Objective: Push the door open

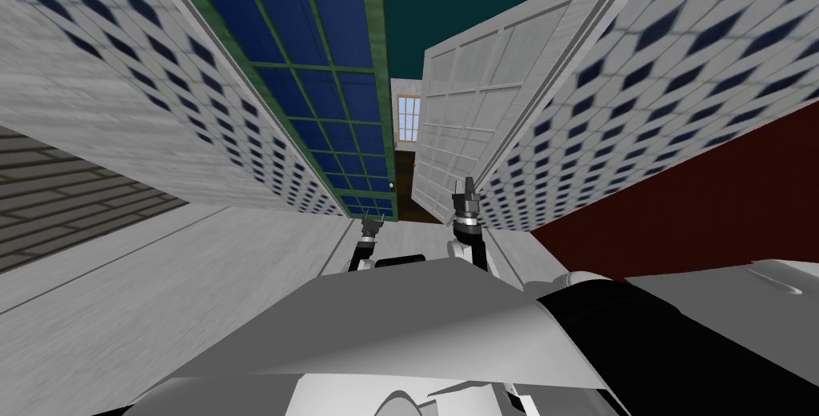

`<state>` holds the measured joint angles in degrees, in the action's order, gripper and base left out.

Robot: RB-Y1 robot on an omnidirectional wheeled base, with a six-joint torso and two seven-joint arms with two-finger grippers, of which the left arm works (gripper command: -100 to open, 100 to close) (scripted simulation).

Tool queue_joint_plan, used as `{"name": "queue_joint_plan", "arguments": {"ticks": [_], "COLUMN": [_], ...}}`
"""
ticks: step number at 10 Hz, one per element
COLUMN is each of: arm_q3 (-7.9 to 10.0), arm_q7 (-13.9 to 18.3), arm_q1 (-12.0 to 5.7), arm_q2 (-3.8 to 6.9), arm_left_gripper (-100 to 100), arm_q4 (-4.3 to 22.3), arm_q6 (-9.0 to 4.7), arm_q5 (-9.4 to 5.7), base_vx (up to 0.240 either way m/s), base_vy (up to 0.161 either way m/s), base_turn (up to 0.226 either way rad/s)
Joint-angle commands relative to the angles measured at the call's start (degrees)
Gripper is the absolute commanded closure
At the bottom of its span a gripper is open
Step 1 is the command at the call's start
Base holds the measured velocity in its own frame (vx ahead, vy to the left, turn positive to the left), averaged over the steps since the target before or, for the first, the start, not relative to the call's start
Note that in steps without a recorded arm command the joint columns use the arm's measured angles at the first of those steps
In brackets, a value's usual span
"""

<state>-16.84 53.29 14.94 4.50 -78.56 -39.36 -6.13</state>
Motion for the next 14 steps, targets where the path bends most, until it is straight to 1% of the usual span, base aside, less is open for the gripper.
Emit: {"name": "queue_joint_plan", "arguments": {"ticks": [1, 5, 6, 13, 14], "arm_q3": [-0.71, -2.22, -2.22, -4.69, -5.32], "arm_q7": [1.69, 5.51, 5.51, 11.71, 13.30], "arm_q1": [-0.50, -1.83, -1.83, -3.98, -4.53], "arm_q2": [-0.23, -0.75, -0.75, -1.86, -2.22], "arm_left_gripper": [-100, -100, -100, -100, -100], "arm_q4": [1.87, 6.35, 6.35, 13.62, 15.49], "arm_q6": [-0.44, -1.47, -1.47, -3.15, -3.59], "arm_q5": [-0.43, -1.49, -1.49, -3.21, -3.65], "base_vx": [0.095, 0.105, 0.062, 0.093, 0.146], "base_vy": [0.020, 0.008, 0.005, 0.007, 0.014], "base_turn": [0.033, 0.035, 0.009, 0.030, 0.054]}}
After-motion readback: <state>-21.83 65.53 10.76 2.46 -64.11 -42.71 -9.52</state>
